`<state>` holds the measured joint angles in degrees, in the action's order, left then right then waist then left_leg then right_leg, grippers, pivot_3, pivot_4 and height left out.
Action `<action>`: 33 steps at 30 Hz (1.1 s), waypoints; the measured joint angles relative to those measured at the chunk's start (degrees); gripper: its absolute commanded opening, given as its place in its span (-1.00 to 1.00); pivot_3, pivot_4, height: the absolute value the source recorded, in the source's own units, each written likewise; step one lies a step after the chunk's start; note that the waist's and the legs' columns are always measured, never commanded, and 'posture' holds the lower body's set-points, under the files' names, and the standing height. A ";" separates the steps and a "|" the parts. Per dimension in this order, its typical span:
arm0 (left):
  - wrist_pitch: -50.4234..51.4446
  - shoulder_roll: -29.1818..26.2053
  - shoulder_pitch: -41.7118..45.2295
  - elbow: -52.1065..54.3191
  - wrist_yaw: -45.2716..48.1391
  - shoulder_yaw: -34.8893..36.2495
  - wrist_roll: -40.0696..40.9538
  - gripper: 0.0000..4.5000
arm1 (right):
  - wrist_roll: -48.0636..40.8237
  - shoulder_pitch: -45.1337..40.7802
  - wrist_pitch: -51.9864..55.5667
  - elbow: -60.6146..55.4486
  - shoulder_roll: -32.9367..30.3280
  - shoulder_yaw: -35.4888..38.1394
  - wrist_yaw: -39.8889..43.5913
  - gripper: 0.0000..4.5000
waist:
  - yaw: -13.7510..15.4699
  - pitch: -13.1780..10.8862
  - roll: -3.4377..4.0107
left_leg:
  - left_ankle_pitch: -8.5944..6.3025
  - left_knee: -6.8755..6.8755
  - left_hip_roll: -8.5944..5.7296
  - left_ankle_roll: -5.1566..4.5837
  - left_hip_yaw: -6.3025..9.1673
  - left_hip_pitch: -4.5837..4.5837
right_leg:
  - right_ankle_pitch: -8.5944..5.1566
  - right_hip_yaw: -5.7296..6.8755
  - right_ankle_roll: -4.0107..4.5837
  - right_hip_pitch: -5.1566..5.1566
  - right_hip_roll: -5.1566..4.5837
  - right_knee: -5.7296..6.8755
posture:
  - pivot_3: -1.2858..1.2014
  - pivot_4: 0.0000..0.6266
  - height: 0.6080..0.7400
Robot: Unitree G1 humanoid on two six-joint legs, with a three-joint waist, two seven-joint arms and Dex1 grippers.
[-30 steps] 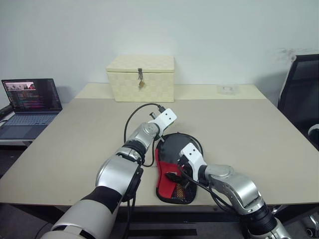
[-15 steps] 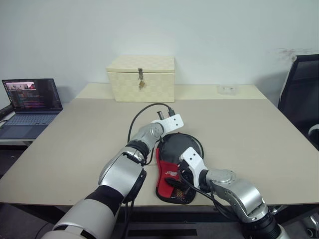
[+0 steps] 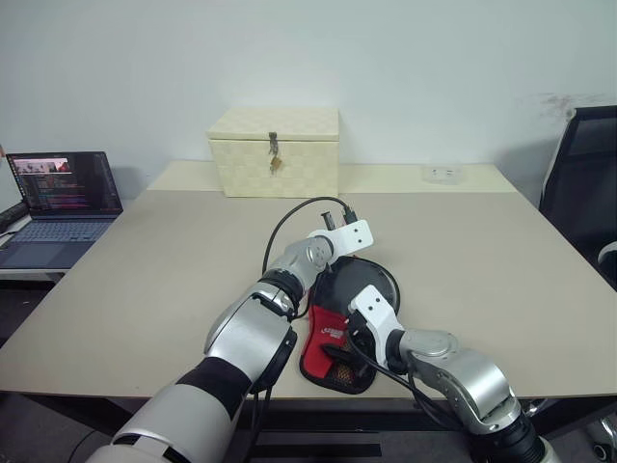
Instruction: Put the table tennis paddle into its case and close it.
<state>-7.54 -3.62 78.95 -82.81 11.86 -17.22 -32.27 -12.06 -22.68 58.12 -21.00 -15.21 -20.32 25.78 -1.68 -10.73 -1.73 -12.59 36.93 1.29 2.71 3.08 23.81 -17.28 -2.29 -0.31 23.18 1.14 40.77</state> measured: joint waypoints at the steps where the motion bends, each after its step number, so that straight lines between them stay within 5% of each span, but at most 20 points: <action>1: -0.03 0.11 0.00 0.00 0.04 0.03 0.03 -0.99 | -0.03 0.20 0.05 -0.15 0.05 0.00 0.00 1.00 | 0.00 0.00 0.00 | 0.00 0.00 -0.01 0.00 0.00 0.00 | 0.00 0.00 0.00 0.00 -0.01 0.00 | 0.03 -0.52 1.00; 26: -0.49 3.10 2.23 -0.67 -4.19 0.23 -0.39 -0.99 | 0.05 1.18 0.68 -1.33 0.98 -0.06 -2.30 1.00 | -0.15 0.02 -0.02 | 0.00 -0.07 -0.31 0.00 0.02 0.00 | -0.10 -0.04 -0.18 -0.01 -0.26 0.00 | 0.03 -0.52 1.00; 33: -0.80 3.08 2.22 0.50 1.33 4.29 4.00 0.12 | -0.14 0.66 0.69 -0.54 1.05 -0.13 -1.86 1.00 | -0.18 0.04 -0.02 | -0.01 -0.07 -0.35 0.00 0.03 -0.01 | -0.12 -0.04 -0.20 -0.01 -0.31 0.00 | 0.03 -0.52 1.00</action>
<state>-8.34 -0.54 81.17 -82.31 13.18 -12.93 -28.27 -12.20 -22.02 58.80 -21.54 -14.16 -20.45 23.91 -1.86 -10.68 -1.75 -12.59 36.86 0.94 2.70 3.11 23.80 -17.40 -2.34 -0.52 23.16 0.84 40.77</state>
